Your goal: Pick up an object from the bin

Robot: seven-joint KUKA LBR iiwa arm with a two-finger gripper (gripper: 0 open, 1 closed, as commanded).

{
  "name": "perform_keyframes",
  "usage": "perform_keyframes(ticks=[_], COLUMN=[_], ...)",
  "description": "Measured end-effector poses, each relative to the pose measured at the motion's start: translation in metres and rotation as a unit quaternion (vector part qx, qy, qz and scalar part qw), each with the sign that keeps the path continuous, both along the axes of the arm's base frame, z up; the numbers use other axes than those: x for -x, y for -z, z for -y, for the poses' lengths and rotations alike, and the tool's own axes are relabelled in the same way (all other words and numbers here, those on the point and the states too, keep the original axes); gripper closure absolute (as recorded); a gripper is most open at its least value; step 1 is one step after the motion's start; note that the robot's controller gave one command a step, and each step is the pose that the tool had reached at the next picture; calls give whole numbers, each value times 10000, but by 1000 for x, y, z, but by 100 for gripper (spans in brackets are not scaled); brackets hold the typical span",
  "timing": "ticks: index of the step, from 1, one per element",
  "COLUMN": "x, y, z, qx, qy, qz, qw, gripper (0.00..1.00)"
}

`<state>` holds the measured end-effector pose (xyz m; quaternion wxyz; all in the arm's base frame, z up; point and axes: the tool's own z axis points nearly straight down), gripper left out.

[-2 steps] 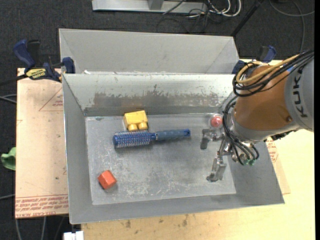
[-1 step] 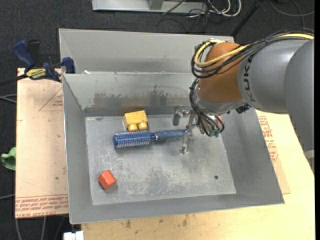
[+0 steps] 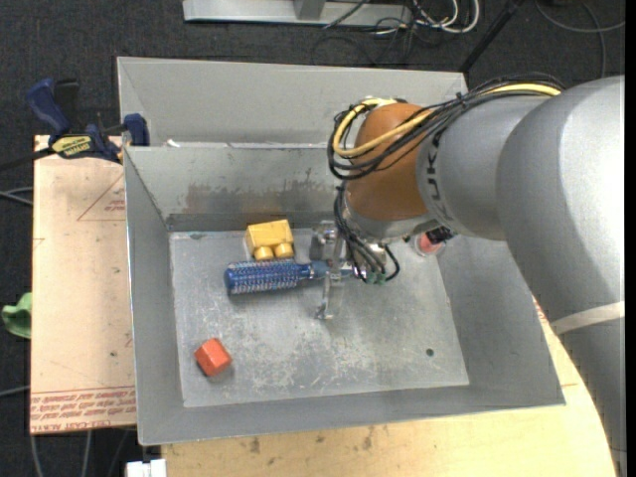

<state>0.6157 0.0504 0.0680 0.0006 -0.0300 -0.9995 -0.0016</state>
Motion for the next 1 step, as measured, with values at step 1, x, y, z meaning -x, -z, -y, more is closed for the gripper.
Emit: perform_keyframes(ticks=[1], x=[-1], y=[-3], z=[3], qx=[13], qy=[12], qz=[19], qw=[10000], gripper=[100])
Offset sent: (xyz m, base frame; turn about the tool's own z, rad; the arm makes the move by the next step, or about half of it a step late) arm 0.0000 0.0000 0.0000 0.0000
